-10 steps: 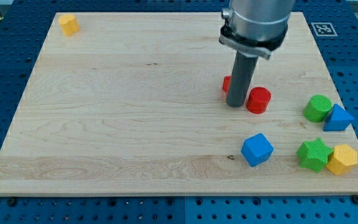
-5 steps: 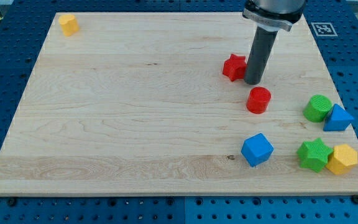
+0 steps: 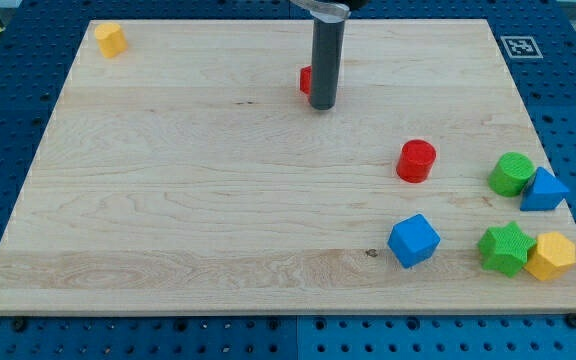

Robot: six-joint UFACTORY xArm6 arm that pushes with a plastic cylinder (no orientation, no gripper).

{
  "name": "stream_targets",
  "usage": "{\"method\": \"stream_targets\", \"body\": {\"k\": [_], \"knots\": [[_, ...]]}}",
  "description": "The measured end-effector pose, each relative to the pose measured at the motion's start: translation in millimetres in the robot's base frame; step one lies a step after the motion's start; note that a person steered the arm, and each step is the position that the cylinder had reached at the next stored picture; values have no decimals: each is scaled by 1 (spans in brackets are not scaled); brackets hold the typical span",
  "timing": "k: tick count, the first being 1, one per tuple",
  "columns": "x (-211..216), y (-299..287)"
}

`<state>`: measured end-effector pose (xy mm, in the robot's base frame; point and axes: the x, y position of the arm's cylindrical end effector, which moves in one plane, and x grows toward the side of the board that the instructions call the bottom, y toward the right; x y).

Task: Move the red star to the top center

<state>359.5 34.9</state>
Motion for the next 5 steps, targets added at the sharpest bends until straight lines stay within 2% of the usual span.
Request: {"method": "stream_targets", "body": {"k": [2,5], "knots": [[-50,3],[-83,13]]}}
